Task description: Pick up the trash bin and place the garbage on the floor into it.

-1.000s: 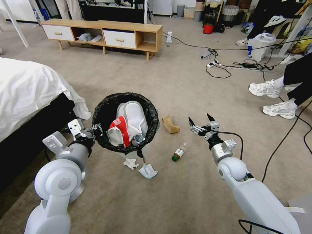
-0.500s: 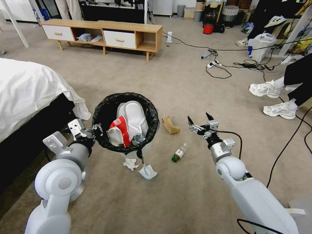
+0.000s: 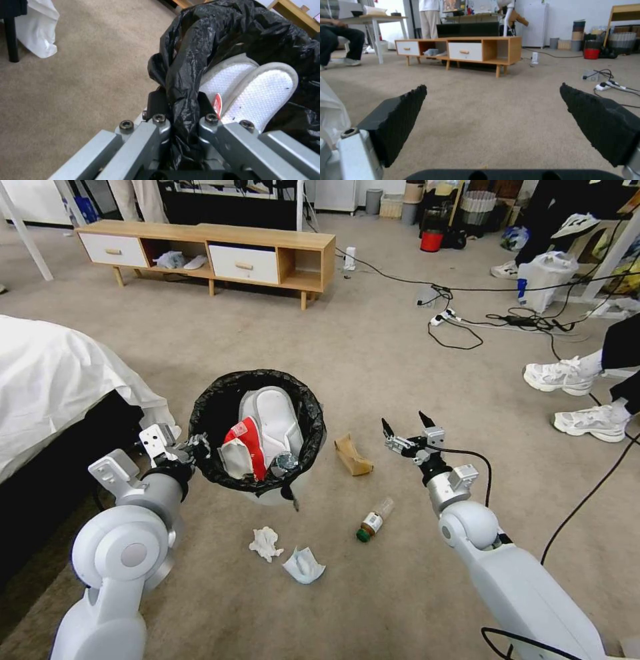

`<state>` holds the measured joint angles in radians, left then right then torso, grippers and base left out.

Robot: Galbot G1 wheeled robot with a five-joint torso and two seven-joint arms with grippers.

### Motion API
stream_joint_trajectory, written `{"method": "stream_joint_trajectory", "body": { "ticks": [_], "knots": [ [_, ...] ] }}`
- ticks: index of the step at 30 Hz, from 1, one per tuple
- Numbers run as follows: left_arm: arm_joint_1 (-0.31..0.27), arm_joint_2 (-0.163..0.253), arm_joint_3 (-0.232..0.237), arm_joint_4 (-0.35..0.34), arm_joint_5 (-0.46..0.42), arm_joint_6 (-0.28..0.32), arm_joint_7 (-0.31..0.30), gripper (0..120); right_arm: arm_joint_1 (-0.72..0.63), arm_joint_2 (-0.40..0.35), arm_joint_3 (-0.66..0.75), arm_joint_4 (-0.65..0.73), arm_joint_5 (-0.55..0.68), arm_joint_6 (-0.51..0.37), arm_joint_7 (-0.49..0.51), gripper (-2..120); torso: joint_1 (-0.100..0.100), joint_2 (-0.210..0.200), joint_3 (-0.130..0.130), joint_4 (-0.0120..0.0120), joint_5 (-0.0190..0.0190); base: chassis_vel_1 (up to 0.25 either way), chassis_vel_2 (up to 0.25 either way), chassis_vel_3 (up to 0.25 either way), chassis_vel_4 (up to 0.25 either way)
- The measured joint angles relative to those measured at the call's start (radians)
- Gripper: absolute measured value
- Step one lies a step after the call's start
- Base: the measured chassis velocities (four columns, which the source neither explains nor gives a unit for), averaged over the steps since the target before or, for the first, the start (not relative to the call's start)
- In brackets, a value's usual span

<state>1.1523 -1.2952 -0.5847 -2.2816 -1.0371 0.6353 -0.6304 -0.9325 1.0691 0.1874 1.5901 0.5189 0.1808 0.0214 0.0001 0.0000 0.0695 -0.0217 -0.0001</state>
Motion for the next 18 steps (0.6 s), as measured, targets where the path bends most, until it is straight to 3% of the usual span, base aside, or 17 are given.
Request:
{"method": "stream_joint_trajectory", "body": {
  "ticks": [9,18],
  "knots": [
    [-0.001,-0.001,0.005,0.004,0.000,0.000,0.000,4,-0.003,-0.001,0.008,0.001,0.000,0.000,-0.009,100,0.000,0.000,0.000,-0.0002,0.0000,0.009,-0.015,-0.018,0.009],
    [-0.002,-0.002,0.005,0.005,0.000,-0.001,0.000,4,-0.001,0.007,0.003,-0.014,-0.001,0.025,-0.018,100,0.000,0.000,0.000,-0.0001,0.0001,-0.044,0.044,0.053,-0.037]
  ]
}}
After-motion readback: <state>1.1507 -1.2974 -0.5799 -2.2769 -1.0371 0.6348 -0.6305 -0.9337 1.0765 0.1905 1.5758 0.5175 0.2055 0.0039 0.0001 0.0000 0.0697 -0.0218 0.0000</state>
